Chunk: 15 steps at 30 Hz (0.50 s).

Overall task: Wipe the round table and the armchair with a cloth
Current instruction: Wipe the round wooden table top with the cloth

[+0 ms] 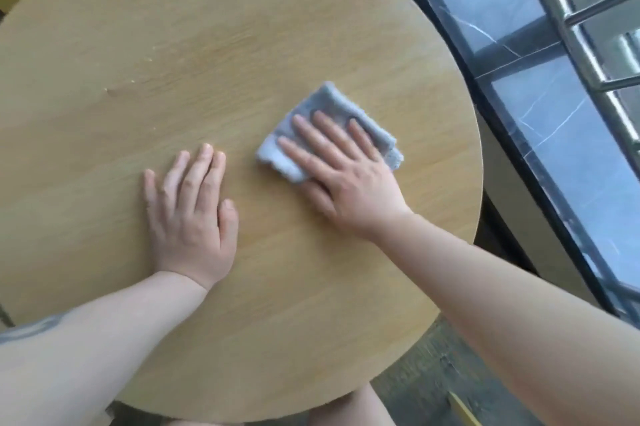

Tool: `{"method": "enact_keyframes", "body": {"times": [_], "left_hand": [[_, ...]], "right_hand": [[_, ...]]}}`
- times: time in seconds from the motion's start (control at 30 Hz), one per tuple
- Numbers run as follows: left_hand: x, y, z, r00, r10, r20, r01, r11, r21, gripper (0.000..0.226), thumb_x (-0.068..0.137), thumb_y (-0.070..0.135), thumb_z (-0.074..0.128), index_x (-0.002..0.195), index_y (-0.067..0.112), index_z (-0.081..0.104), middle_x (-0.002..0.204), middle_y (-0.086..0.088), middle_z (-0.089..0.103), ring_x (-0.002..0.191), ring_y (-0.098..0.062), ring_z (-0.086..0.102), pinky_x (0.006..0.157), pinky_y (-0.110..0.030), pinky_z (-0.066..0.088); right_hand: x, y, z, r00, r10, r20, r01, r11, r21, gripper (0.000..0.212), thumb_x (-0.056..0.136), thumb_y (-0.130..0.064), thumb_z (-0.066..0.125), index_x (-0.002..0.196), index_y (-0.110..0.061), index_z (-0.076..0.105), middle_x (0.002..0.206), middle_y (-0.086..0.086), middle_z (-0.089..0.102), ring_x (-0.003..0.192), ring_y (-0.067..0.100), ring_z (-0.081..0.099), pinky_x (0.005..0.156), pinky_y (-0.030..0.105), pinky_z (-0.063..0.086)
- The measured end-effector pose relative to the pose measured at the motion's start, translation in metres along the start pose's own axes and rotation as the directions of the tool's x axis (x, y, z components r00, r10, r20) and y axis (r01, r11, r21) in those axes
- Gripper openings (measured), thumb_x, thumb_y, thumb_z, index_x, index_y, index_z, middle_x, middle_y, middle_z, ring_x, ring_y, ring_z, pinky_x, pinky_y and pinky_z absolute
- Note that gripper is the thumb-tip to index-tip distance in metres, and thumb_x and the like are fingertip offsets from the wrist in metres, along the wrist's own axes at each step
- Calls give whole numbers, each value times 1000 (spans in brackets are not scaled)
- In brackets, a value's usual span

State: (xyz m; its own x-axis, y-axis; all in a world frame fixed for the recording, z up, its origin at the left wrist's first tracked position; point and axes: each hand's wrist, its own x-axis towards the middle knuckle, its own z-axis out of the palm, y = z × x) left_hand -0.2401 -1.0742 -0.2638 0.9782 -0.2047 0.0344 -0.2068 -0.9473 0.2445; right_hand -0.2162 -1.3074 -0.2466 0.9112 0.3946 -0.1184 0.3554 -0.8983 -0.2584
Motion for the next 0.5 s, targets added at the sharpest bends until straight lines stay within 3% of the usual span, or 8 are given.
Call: {"method": "enact_keyframes", "body": {"times": [0.03,0.13,0.17,0.23,0.3,0.33,0.47,0.5], "left_hand": [[0,0,0,1000,-3,0,3,1000,-4,56,90,24,41,144,8,45,150,-10,44,138,-31,33,117,-55,12],[-2,-1,3,1000,1,4,-1,1000,-6,57,90,24,40,145,9,44,151,-9,42,140,-30,30,117,-54,10],[-3,-2,3,1000,4,5,-3,1000,-9,57,90,24,41,145,9,43,151,-9,41,140,-30,30,117,-54,10],[-2,-4,4,1000,9,0,-9,1000,-10,57,90,23,41,145,10,43,152,-9,41,139,-31,31,117,-55,11],[0,-3,5,1000,0,-8,0,1000,-5,58,89,23,41,146,11,42,152,-8,40,140,-30,31,117,-57,10],[2,-1,5,1000,-14,-19,14,1000,-9,57,90,23,41,146,11,42,152,-7,40,140,-30,31,117,-57,7],[-5,0,1,992,62,-114,-72,994,-81,54,89,16,49,142,12,47,151,-7,42,140,-26,32,119,-43,-5],[-7,0,-1,986,94,-135,-109,988,-111,54,86,13,52,140,13,49,150,-7,43,140,-26,33,119,-39,-6]], "right_hand": [[-3,13,-1,958,282,-54,-280,959,50,55,98,-41,36,151,-33,24,160,-3,17,148,19,10,120,46,7],[-37,-13,8,428,902,-58,-871,429,239,60,99,-38,30,154,-32,8,162,-3,-1,148,18,-5,118,51,-2],[-47,-43,12,493,868,-55,-838,492,237,60,98,-39,31,154,-32,10,162,-2,1,148,18,-4,118,50,-1],[-68,-87,23,919,395,5,-392,909,143,57,96,-40,36,151,-32,23,160,-2,15,148,20,9,119,45,6],[-68,-51,18,1000,-13,26,12,999,32,54,96,-40,40,149,-33,31,158,-4,25,147,18,18,119,43,11],[-65,-25,13,993,116,5,-116,993,3,54,96,-40,38,149,-34,30,158,-4,23,147,17,16,120,44,10],[-95,-20,19,295,948,-121,-923,315,221,59,97,-38,25,154,-30,12,162,0,5,149,19,0,118,51,2],[-102,-54,27,352,927,-128,-908,372,192,60,96,-37,26,154,-29,12,162,0,5,149,20,0,119,50,0]]}}
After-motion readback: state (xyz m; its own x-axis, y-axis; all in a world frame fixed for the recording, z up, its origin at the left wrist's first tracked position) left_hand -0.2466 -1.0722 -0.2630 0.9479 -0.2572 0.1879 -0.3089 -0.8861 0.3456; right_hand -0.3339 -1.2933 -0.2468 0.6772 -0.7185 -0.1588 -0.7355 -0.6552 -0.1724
